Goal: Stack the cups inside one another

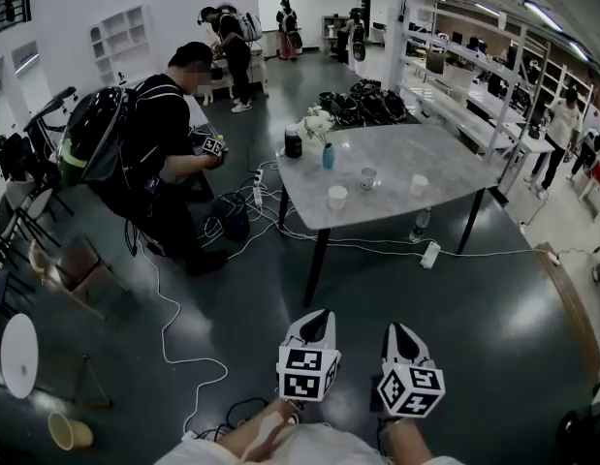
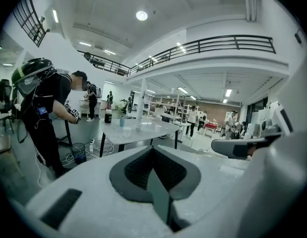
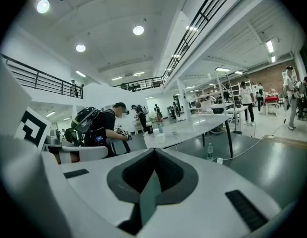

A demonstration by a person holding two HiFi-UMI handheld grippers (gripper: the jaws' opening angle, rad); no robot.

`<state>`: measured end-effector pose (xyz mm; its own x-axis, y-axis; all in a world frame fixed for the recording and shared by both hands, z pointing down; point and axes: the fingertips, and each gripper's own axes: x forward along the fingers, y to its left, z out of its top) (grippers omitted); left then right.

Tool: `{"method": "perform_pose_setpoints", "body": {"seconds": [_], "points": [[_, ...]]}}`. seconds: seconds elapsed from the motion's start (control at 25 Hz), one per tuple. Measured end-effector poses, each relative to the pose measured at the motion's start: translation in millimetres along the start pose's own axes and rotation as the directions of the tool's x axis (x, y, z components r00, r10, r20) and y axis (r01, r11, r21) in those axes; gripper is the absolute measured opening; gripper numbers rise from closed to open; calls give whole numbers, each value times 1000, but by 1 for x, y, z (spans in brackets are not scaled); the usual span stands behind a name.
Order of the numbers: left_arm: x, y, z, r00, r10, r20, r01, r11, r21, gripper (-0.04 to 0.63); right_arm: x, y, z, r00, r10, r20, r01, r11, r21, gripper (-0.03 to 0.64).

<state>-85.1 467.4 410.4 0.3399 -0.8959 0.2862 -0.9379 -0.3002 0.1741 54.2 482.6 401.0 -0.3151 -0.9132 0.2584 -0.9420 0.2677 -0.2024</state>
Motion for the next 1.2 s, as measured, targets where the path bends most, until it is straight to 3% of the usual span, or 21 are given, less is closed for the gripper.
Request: {"method": "perform_pose_setpoints", "body": {"seconds": [0.36, 0.76, 1.2], "points": [[21, -20, -5, 1000, 28, -4, -28, 999, 27, -6, 1, -43, -4, 1000, -12, -10, 12, 999, 30, 8], [43, -16, -10, 999, 49, -19, -48, 998, 46, -6, 24, -61, -12, 1000, -17, -24, 18, 999, 50, 8], [135, 15, 21, 999, 28, -15, -27, 999, 23, -6, 111, -76, 23, 999, -14, -38, 14, 1000, -3, 8]]}}
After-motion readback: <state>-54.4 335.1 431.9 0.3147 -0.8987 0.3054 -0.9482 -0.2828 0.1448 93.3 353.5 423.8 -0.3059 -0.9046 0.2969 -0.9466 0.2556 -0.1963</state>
